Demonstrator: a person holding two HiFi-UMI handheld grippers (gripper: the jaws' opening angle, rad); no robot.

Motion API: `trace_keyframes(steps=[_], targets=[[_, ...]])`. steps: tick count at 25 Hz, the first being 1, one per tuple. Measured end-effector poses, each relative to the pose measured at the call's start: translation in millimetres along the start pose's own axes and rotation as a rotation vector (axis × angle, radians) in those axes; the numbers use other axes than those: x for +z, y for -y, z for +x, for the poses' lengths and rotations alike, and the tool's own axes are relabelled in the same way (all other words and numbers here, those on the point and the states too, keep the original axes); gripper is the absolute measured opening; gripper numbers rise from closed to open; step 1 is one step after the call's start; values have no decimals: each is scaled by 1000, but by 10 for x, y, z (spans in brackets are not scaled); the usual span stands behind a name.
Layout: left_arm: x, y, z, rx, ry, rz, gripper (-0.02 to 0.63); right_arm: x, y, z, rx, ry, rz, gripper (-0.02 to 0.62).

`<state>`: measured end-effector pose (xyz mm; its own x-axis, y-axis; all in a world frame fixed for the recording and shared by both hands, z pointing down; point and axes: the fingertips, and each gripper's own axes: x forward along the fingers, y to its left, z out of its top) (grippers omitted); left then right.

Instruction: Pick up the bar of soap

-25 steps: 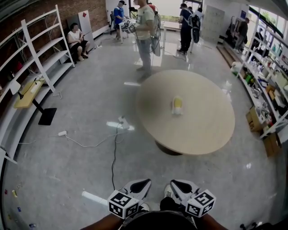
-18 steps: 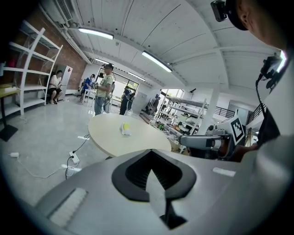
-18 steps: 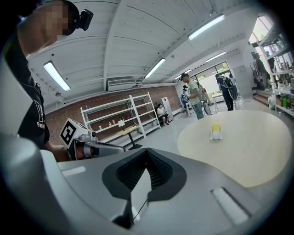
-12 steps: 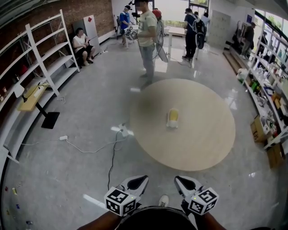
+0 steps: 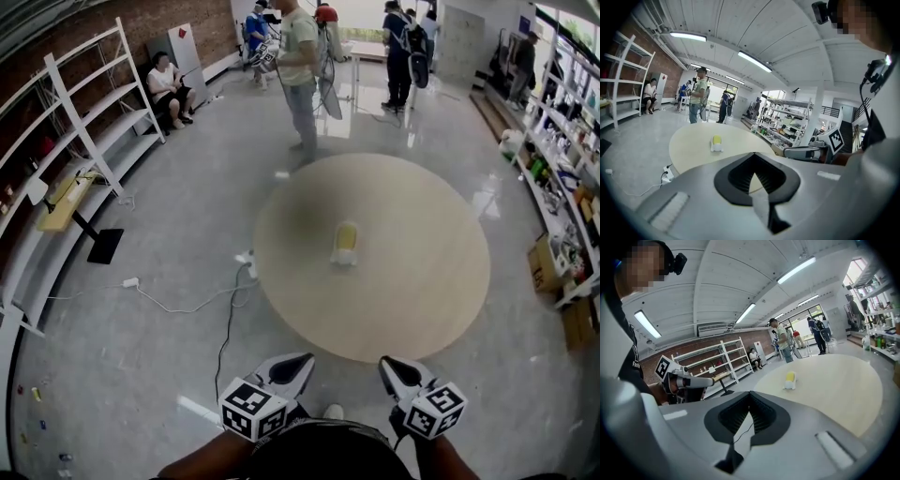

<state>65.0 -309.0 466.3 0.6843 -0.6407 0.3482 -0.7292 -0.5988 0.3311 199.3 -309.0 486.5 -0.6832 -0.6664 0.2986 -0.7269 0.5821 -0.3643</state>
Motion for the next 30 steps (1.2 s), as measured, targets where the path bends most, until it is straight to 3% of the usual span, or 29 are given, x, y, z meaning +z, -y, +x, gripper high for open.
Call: trace_keyframes(steps=[6,11,18,26,30], targets=[[-41,-321,246,26,-51,-35,8,60,247,203,-8,-8,18,6],[76,-662,532,-30,-78,-26,7,177,406,584,-44,-27,23,6],[381,-1481,873,-82,-89,44,7,532,686,1377,-147,-16,-9,6],[492,-2460,1164,-152,-144,17,8,832,1104,2499,-284,-37,1,8],[481,-2807,1312,-194,-185,16,8,793,1501,2993,-369,-100,1,43]])
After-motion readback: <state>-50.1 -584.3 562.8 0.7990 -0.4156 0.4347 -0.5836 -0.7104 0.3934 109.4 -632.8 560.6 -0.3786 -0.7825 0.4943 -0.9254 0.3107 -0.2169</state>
